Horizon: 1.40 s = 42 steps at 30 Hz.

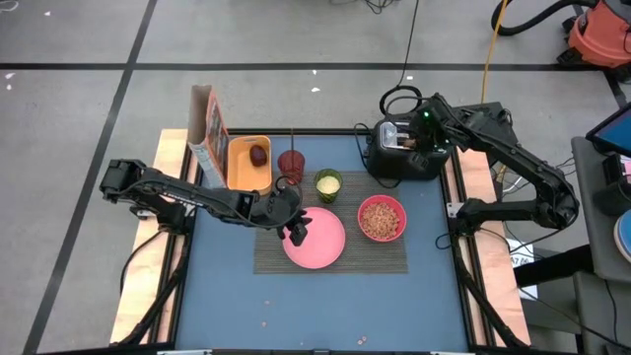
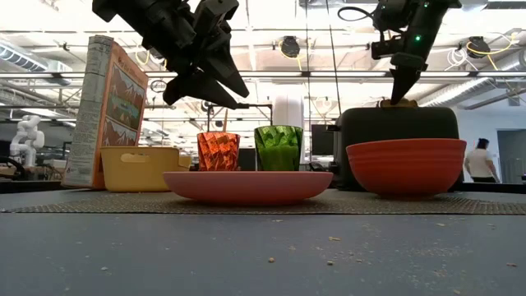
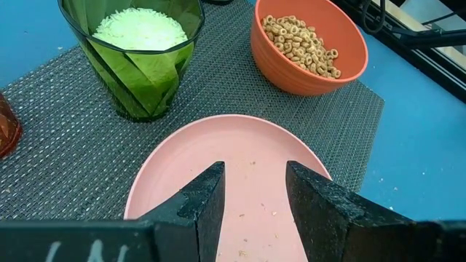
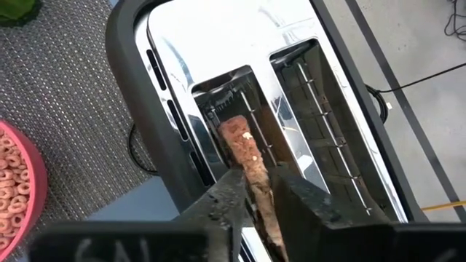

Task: Arrange a breakfast setting
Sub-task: Put the toasted bread on the pink plate

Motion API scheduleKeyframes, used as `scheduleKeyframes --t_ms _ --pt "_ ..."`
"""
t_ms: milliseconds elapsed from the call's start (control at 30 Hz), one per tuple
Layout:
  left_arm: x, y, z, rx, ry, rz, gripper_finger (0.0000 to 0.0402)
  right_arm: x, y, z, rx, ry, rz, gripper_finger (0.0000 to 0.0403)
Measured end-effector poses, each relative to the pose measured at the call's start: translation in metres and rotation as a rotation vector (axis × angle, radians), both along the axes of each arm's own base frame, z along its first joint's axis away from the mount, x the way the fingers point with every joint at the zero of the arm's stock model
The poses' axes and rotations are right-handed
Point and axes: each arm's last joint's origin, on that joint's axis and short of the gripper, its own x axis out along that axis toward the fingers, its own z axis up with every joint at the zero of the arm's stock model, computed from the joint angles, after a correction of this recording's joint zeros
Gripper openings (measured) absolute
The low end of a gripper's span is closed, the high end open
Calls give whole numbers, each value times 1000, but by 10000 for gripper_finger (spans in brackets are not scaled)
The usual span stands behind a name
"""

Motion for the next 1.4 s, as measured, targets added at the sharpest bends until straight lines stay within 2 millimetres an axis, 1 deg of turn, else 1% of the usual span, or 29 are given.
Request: scheduleKeyframes --t_ms 233,367,700,1000,1400 --pt "0 0 0 0 0 0 152 0 1 0 7 4 1 20" --pt "0 0 0 0 0 0 152 0 1 0 6 5 4 5" --pt "0 0 0 8 3 -6 152 0 0 0 -4 18 34 8" --pt "0 0 0 19 5 -15 152 2 -2 3 -46 -19 38 7" --pt "0 0 0 19 5 -15 152 -11 11 18 -116 -71 54 7"
